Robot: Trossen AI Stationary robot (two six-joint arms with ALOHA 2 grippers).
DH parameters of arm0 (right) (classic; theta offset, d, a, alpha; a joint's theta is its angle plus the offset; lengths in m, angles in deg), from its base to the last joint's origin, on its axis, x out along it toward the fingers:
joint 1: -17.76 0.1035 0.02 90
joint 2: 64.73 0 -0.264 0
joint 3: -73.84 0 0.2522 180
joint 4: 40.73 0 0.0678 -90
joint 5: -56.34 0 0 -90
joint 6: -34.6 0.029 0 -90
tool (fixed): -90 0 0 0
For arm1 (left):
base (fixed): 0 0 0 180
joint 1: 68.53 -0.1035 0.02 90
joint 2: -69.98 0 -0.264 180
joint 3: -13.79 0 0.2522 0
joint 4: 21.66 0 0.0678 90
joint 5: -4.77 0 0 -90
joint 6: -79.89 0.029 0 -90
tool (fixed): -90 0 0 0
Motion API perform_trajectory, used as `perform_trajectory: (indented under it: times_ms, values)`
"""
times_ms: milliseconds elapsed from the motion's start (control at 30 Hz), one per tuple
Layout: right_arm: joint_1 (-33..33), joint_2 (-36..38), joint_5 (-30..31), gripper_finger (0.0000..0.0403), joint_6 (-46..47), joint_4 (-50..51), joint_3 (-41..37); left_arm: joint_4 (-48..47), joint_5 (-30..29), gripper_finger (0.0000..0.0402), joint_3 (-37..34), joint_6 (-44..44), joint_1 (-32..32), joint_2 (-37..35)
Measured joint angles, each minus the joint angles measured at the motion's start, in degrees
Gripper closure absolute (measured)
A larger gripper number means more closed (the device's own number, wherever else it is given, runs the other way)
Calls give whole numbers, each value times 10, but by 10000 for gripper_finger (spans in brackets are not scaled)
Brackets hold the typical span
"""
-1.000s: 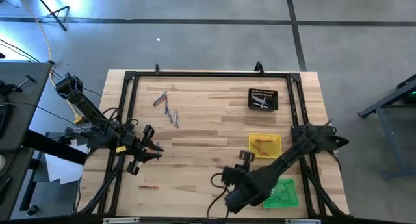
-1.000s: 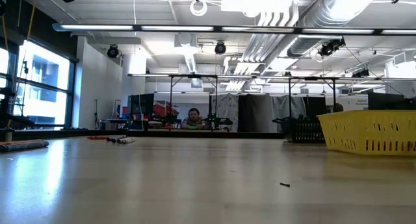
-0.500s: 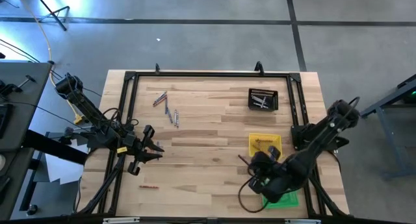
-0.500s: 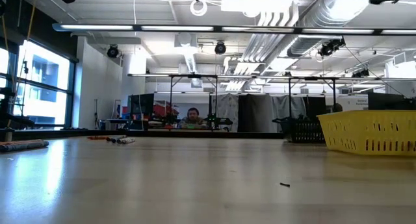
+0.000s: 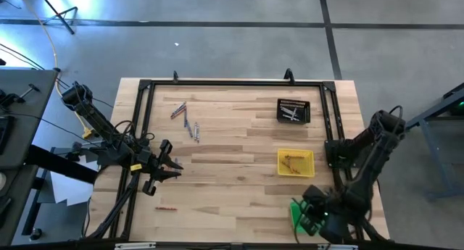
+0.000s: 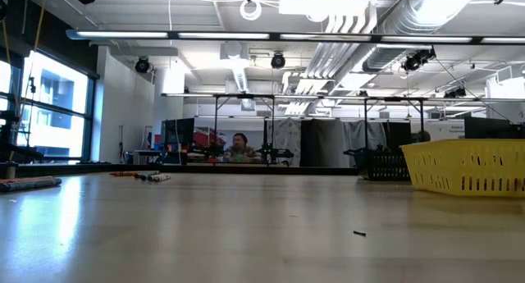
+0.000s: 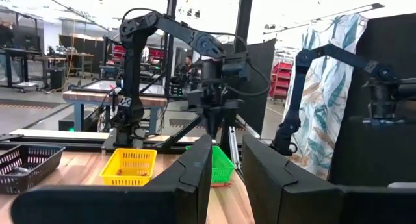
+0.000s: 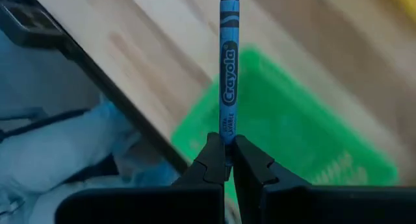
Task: Sort crayons
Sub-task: Put the blue crayon into the green basket
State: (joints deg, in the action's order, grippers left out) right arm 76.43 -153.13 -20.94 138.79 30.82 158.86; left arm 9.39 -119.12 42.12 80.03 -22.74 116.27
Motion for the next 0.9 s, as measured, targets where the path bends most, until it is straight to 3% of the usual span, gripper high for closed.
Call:
perform_trajectory:
  times_ms: [300,500,900]
  values:
    - [61,-13,-34,403,169,69,0,0,0,328,0,-6,0,0]
    - [64,-43,-73,403,163,38,0,0,0,328,0,-5,0,0]
    - [64,-96,-68,403,154,16,0,0,0,328,0,-5,0,0]
